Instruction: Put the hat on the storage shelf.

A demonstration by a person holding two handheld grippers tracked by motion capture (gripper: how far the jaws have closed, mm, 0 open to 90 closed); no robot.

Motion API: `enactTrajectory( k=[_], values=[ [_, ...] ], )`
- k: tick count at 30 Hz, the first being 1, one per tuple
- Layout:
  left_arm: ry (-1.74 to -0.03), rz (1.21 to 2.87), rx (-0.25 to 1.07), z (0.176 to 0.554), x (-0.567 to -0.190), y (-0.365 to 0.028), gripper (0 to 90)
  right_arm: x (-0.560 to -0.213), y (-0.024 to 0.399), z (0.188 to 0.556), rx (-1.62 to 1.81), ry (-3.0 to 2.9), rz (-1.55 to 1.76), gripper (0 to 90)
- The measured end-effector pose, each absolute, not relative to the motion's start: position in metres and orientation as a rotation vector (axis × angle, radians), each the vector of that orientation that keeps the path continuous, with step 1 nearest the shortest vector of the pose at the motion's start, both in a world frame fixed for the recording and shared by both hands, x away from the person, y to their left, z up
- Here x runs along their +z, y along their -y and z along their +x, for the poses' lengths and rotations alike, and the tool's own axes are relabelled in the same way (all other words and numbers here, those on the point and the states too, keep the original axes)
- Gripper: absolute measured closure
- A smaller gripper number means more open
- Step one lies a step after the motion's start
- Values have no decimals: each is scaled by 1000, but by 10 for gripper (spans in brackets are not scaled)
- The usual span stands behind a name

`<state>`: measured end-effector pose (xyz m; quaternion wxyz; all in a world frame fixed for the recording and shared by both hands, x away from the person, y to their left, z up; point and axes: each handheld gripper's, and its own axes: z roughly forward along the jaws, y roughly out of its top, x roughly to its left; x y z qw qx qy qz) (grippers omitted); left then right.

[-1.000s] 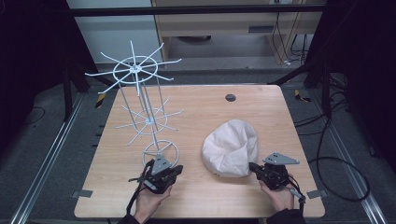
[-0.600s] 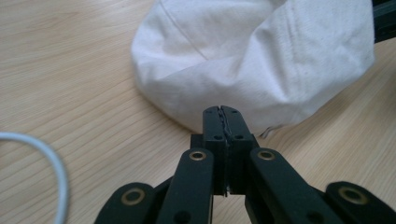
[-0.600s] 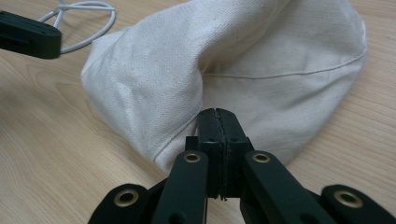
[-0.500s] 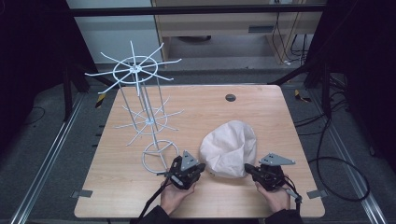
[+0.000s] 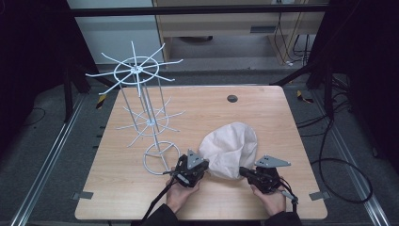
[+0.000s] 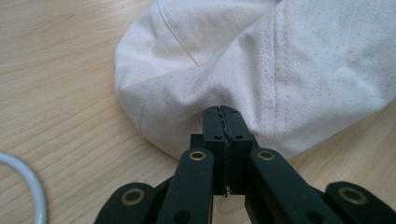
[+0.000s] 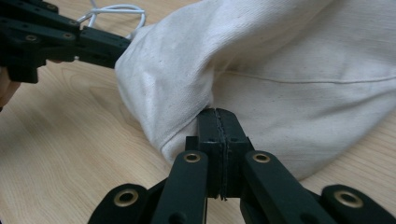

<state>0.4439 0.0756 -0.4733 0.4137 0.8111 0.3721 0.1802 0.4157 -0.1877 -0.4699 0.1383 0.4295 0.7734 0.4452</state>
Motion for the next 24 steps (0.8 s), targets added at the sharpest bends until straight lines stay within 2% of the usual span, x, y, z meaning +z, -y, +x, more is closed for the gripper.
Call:
enactTrajectory(
  k=[10,16,19,22,24],
  values=[
    [-998,1997,453,460,-474,-83,897,-471,169,422,1317,-2254,1221,898],
    [-977,1962,431,454,-462,-90,868,-467,180,421,1316,-2203,1242,877],
    [-940,1958,438,449,-453,-88,805,-464,198,420,1294,-2138,1277,850],
    [-900,1957,434,445,-443,-81,692,-462,217,419,1242,-2069,1318,818],
    [-873,1962,434,445,-437,-74,578,-462,230,419,1209,-2031,1341,797]
  ],
)
